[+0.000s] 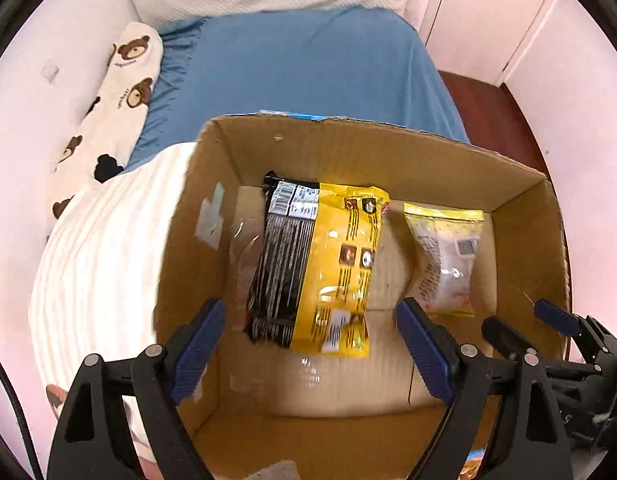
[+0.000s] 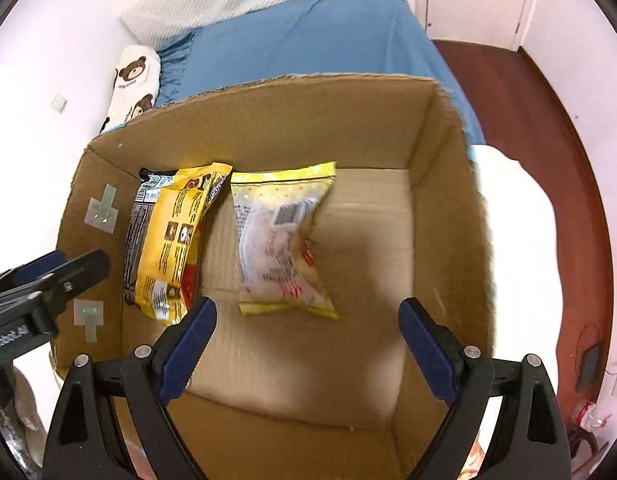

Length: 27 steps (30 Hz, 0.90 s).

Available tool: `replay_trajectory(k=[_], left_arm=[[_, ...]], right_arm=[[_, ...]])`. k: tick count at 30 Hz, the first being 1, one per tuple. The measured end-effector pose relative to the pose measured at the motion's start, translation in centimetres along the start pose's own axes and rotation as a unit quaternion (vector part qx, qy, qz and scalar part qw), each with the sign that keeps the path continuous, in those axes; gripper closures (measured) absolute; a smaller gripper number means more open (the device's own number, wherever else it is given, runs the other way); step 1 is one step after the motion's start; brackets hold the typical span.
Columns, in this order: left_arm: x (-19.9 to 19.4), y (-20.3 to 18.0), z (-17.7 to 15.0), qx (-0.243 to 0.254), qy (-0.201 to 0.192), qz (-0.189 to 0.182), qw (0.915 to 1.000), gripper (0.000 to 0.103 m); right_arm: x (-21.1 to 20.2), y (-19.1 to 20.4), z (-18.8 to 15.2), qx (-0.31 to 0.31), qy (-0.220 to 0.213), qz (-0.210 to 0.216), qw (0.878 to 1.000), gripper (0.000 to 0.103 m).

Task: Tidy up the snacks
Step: 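Carry both packets into the cardboard box and open both grippers, then grasp the red-white spicy strip packet with the left gripper while the right grasps the orange packet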

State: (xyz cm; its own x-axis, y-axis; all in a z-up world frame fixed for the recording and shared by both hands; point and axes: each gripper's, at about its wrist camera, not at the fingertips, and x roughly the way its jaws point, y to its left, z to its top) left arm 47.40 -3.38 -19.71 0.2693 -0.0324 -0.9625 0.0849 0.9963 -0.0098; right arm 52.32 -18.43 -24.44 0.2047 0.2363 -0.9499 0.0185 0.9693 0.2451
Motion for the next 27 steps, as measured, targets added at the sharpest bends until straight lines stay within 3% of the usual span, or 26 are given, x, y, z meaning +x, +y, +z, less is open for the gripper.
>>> replay_trajectory(k=[19, 27], left_arm=[[-8.4, 0.1, -11.5, -0.014, -0.076, 0.018, 0.9968, 0.016], [-8.6, 1.5, -16.6, -0.003, -0.066, 0.036, 0.9972, 0.016]], right_arm=[[-11.8, 0.8, -10.3, -0.040, -0.135, -0.018, 0.990, 0.009], [-12.0, 0.3, -15.5, -0.016, -0.097, 0.002, 0.995, 0.009]])
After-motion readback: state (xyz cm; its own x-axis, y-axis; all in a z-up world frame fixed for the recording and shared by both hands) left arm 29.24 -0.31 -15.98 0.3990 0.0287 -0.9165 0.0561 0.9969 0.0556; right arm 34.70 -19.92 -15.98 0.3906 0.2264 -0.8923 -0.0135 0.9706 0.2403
